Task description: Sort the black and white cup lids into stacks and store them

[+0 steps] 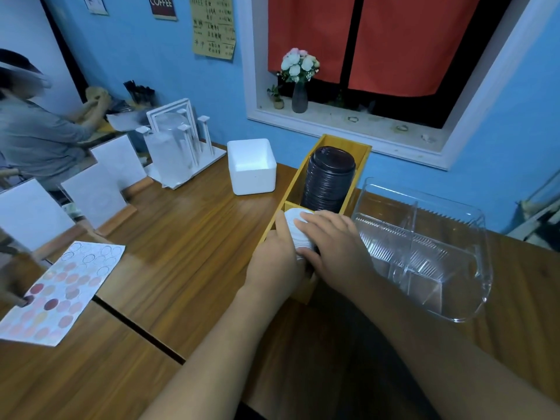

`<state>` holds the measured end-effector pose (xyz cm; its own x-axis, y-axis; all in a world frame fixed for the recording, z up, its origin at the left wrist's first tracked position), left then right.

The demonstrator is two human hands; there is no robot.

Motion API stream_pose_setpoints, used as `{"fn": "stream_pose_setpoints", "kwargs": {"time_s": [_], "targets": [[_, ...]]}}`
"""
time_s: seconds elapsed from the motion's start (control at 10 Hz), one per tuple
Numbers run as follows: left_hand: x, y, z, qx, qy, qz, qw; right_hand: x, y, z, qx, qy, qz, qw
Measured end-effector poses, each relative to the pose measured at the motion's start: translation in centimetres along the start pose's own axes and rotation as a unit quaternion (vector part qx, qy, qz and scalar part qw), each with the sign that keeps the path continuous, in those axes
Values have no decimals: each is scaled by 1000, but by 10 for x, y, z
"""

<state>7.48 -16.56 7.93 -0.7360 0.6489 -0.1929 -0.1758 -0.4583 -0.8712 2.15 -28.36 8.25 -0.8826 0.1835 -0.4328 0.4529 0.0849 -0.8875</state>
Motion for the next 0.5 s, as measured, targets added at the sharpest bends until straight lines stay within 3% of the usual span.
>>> {"fn": "stream_pose_setpoints", "kwargs": {"time_s": [0.2,0.4,0.5], "targets": [[11,2,1,6,5,0,1000,1,8,-6,43,3,-33,999],[27,-11,-5,70,63,45,995,11,-2,-4,31,5,-46,998],[52,-24,-6,48,80,36,995,17,-5,-9,20,30,-72,997]]}}
Point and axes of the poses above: each hand's wrist, its own x-axis away from the middle knuckle, its own y-axis out of the palm, z = x × y, the point moved 6 cm from there along -x, towards the middle knuckle, and after that the axes turned 9 degrees about y, right-handed, at the moved point
